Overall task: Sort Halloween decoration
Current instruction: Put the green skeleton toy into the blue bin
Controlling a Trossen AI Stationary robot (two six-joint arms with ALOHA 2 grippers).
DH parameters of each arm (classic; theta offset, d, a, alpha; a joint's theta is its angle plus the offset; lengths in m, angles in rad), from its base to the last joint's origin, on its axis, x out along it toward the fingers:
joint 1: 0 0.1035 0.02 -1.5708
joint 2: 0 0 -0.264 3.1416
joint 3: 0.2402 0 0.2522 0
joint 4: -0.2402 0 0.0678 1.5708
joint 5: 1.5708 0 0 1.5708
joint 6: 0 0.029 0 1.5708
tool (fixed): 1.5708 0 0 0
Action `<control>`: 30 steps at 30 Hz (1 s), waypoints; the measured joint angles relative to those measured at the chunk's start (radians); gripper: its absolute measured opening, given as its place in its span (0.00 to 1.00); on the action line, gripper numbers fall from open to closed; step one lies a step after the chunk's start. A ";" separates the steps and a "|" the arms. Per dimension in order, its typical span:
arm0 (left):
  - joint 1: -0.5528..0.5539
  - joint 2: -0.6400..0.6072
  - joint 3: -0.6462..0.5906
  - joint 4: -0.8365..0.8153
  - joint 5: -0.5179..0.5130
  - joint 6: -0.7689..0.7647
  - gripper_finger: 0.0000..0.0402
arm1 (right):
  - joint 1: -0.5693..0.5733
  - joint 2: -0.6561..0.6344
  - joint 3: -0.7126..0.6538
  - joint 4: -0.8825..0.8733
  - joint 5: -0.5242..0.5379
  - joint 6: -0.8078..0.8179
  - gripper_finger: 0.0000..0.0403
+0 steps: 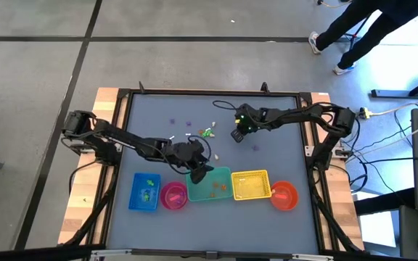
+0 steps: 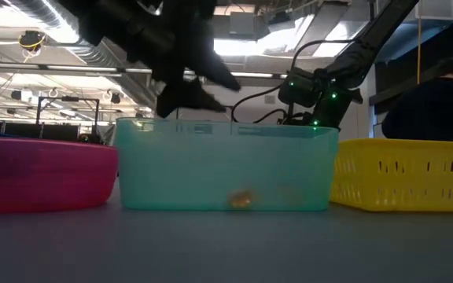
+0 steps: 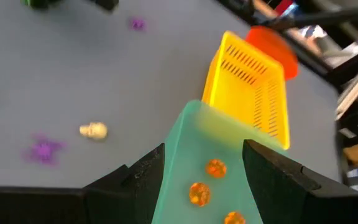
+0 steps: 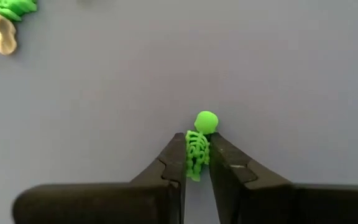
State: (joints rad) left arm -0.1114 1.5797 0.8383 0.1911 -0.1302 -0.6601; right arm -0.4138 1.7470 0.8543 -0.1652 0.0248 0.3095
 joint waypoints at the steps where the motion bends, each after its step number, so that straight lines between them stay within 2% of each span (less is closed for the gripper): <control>1: 0.007 -0.018 0.000 -0.006 0.003 0.007 0.50 | 0.000 0.000 0.000 0.006 -0.013 -0.001 0.11; 5: 0.045 -0.112 0.000 -0.095 0.002 0.015 0.50 | 0.000 0.003 0.013 0.011 -0.069 0.000 0.10; 10: 0.110 -0.236 0.000 -0.288 -0.024 0.025 0.50 | 0.015 0.005 0.053 0.033 -0.211 0.000 0.10; 13: 0.156 -0.304 0.000 -0.409 -0.044 0.042 0.50 | 0.057 0.005 0.076 0.089 -0.252 0.001 0.10; 16: 0.211 -0.361 0.000 -0.524 -0.074 0.043 0.50 | 0.128 0.005 0.111 0.118 -0.258 0.001 0.10; 21: 0.298 -0.403 0.000 -0.667 -0.093 0.043 0.50 | 0.259 0.005 0.182 0.142 -0.207 0.000 0.10; 30: 0.403 -0.403 0.000 -0.738 -0.089 0.043 0.50 | 0.438 0.022 0.280 0.390 -0.165 -0.026 0.10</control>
State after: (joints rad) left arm 0.2911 1.1770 0.8383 -0.5465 -0.2192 -0.6167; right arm 0.0238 1.7685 1.1344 0.2252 -0.1404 0.2835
